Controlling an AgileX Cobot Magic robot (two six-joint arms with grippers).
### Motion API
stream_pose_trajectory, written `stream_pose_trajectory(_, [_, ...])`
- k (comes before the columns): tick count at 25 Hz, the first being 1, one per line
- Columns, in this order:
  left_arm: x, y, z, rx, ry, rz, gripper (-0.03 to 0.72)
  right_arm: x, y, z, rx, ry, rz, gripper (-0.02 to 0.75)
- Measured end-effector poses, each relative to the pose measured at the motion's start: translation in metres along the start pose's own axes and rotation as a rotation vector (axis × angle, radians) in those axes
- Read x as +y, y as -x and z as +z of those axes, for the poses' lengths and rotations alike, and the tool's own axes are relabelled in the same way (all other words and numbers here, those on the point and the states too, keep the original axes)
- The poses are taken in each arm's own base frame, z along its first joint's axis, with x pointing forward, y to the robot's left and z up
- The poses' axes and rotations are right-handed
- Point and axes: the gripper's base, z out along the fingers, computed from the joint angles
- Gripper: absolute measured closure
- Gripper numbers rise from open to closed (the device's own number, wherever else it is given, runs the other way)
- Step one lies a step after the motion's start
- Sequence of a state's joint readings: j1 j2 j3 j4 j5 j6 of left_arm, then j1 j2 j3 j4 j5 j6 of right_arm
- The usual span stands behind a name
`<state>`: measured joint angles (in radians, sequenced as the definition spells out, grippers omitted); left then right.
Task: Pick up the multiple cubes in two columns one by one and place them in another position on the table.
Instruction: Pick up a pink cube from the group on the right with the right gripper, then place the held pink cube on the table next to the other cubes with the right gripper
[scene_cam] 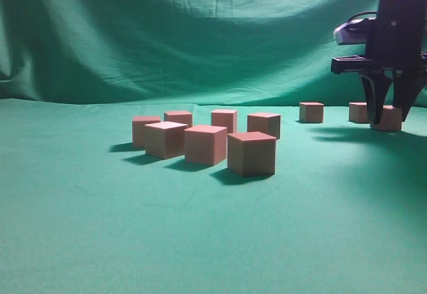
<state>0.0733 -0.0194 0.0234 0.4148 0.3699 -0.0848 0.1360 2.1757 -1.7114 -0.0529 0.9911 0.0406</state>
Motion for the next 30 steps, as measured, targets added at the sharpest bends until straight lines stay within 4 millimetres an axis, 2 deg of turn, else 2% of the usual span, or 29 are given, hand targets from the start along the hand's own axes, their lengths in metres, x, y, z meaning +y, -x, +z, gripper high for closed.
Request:
stream_pose_trajectory(4, [0.0, 0.0, 0.0, 0.0, 0.0, 0.0, 0.688, 0.001, -0.001, -0.01, 0.002, 0.021, 0.019, 0.479])
stream_pose_trajectory(8, [0.0, 0.0, 0.0, 0.0, 0.0, 0.0, 0.688, 0.005, -0.006, -0.043, -0.005, 0.081, 0.031, 0.479])
stream_pose_trajectory(11, [0.0, 0.0, 0.0, 0.0, 0.0, 0.0, 0.688, 0.012, -0.014, -0.078, -0.011, 0.169, 0.003, 0.479])
stream_pose_trajectory(16, [0.0, 0.0, 0.0, 0.0, 0.0, 0.0, 0.688, 0.021, -0.032, -0.151, -0.11, 0.284, -0.055, 0.479])
stream_pose_trajectory(19, [0.0, 0.0, 0.0, 0.0, 0.0, 0.0, 0.688, 0.035, -0.05, -0.198, -0.212, 0.3, -0.117, 0.479])
stream_pose_trajectory(21, [0.0, 0.0, 0.0, 0.0, 0.0, 0.0, 0.688, 0.05, -0.07, -0.224, -0.262, 0.32, -0.186, 0.479])
stream_pose_trajectory(25, [0.0, 0.0, 0.0, 0.0, 0.0, 0.0, 0.688, 0.083, -0.119, -0.244, -0.271, 0.368, -0.336, 0.479])
stream_pose_trajectory(28, [0.0, 0.0, 0.0, 0.0, 0.0, 0.0, 0.688, 0.104, -0.153, -0.239, -0.271, 0.402, -0.426, 0.479])
stream_pose_trajectory(30, [0.0, 0.0, 0.0, 0.0, 0.0, 0.0, 0.688, 0.118, -0.176, -0.227, -0.252, 0.423, -0.513, 0.479])
